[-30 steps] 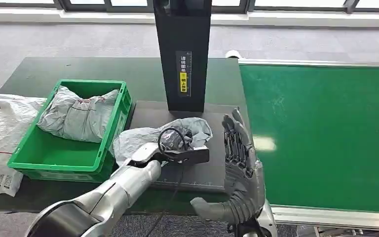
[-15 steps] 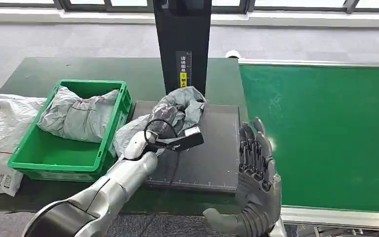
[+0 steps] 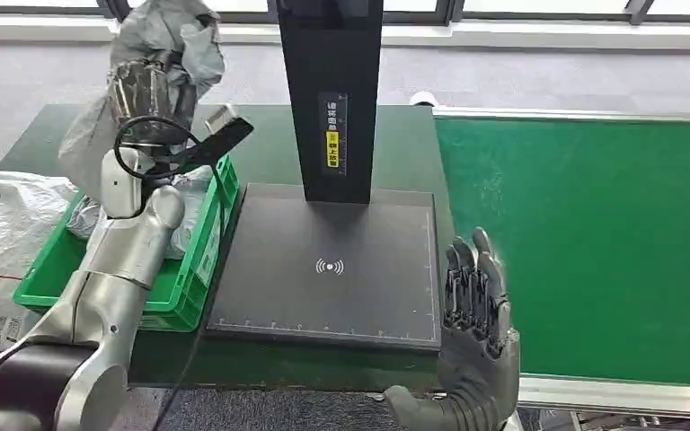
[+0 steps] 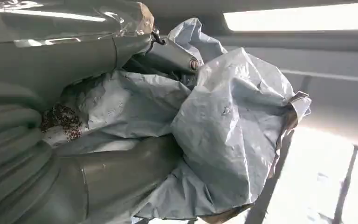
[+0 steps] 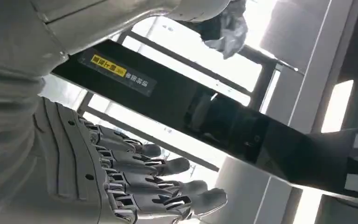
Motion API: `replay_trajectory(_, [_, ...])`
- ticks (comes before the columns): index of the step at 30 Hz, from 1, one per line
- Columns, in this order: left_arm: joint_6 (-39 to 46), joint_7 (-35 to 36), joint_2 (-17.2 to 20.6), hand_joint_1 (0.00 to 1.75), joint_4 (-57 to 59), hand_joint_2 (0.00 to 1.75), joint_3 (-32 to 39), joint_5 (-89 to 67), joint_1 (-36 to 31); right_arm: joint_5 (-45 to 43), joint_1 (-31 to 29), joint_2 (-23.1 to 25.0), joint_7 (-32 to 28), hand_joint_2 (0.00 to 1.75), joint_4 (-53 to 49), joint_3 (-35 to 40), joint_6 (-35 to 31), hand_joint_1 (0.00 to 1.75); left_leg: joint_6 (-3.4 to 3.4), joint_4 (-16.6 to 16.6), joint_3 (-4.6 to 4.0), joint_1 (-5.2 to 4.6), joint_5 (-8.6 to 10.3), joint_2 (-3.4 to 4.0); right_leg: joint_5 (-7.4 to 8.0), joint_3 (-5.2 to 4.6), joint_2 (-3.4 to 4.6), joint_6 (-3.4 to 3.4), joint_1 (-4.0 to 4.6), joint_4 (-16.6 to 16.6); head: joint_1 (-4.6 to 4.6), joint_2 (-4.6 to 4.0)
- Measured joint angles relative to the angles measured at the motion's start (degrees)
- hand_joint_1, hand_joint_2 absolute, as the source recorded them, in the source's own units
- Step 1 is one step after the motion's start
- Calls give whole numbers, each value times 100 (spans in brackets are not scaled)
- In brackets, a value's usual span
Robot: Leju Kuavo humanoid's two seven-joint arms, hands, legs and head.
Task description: Moved the parcel from conveyor to table for the left to box.
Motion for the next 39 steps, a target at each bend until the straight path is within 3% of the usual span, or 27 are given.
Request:
replay_trajectory(7, [4,-7,166,175,0,175,202,-15,-70,-4,0,-17,0,175,0,0,2,0,-1,0,-1,-1,1,-3,1,2,-4,-1,-1,0,0,0])
replay_trajectory(11, [4,338,244,175,34,175,344,-209,-120,-63,-4,-31,-2,175,11,0,31,0,-1,0,-4,-1,1,-4,1,3,-4,-1,0,0,0,0])
replay_trajectory(17, [-160,837,656,175,1391,175,862,-564,-643,-210,-40,-96,0,175,118,0,24,0,-18,-7,13,1,3,28,12,-8,30,-21,9,2,0,0])
replay_trajectory(21, [-517,1083,754,175,1877,175,947,-705,-662,-194,-46,-118,0,175,146,0,64,0,-28,-7,-3,15,11,-13,2,-3,-17,-33,21,1,0,0])
replay_trajectory(22, [-1101,1469,752,175,2075,175,971,-806,-631,-158,-58,-120,0,175,157,0,122,0,-28,-9,5,13,10,-16,-2,7,-21,-35,14,2,0,0])
replay_trajectory(24, [-1458,1726,752,175,2347,175,977,-835,-399,-149,-67,-125,0,175,175,0,168,0,-31,-11,15,10,6,-8,-1,6,-8,-36,12,1,0,0])
replay_trajectory(29, [-1425,1768,717,175,2703,175,980,-868,35,-114,-43,-138,4,175,195,0,232,0,-31,-8,-4,13,8,-1,3,-12,3,-35,15,1,0,0])
replay_trajectory(35, [-1445,1773,719,175,2848,175,1006,-868,72,-116,2,-166,4,175,195,0,232,0,-33,-9,-6,13,6,-2,1,-15,4,-38,20,1,0,0])
replay_trajectory(36, [-1443,1759,719,162,2859,175,1026,-868,74,-120,7,-170,4,175,195,0,238,0,-33,-9,-5,13,6,-2,1,-15,4,-38,21,1,0,0])
replay_trajectory(37, [-1443,1738,719,162,2863,175,1032,-868,78,-125,10,-175,4,175,195,0,240,0,-33,-9,-5,13,6,-2,1,-15,4,-39,21,1,0,0])
replay_trajectory(38, [-1440,1718,719,0,2865,0,1034,-868,83,-129,12,-181,4,175,195,0,256,0,-33,-9,-5,13,6,-2,1,-15,4,-39,22,1,0,0])
replay_trajectory(39, [-1432,1688,722,0,2865,0,1045,-870,88,-146,12,-188,4,175,195,0,273,0,-34,-9,-5,13,6,-2,1,-15,5,-39,22,1,0,0])
